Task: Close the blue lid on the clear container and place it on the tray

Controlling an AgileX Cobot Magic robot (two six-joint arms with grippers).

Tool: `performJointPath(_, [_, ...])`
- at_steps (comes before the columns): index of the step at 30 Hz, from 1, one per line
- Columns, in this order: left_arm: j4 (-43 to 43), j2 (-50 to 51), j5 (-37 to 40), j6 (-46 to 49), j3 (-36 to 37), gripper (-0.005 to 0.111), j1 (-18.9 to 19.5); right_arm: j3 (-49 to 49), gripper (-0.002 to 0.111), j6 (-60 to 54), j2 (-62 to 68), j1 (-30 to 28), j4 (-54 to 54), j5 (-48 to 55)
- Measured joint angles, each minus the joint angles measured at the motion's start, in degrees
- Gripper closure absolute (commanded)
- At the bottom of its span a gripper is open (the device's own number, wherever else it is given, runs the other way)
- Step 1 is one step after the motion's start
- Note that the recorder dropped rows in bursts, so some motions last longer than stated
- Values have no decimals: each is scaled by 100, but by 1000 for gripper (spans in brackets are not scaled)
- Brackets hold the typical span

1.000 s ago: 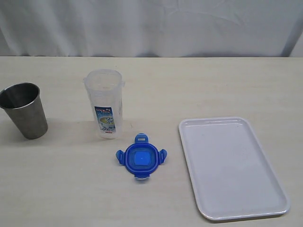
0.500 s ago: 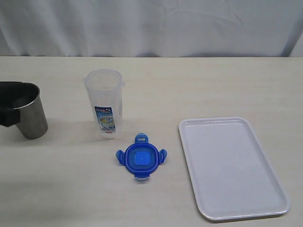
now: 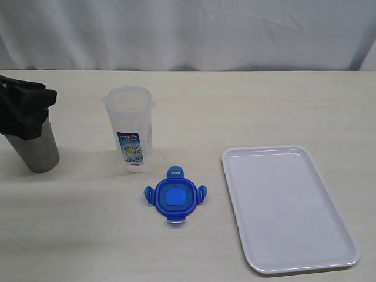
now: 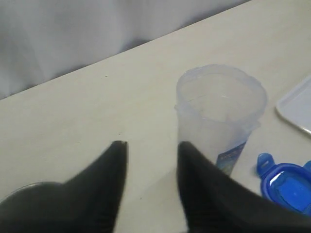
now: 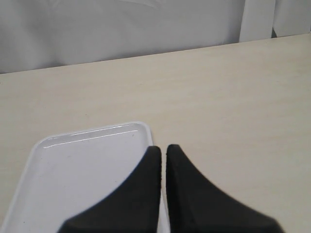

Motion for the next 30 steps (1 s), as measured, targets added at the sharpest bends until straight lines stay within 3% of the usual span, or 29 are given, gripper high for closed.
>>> performJointPath(2, [0,0,-286,0,-10,20,0,0,104,0,0,0,0,0])
performJointPath(6, [10,4,-1508,-32,-116,20,0,0,104,0,0,0,0,0])
performJointPath(9, [10,4,-1729,-83,-171,20,10,0,104,0,0,0,0,0])
performJointPath(11, [10,4,-1765,-321,-377,20,411,0,104,0,0,0,0,0])
performJointPath(14, [10,4,-1150,-360,-538,20,1074,0,104,0,0,0,0,0])
performJointPath(18, [-34,4,1563,1,-621,20,2345,0,104,0,0,0,0,0])
performJointPath(22, [-34,4,1840,1,-644,20,2588,0,104,0,0,0,0,0])
performJointPath(30, [-34,4,1918,1,-338,20,2496,0,104,0,0,0,0,0])
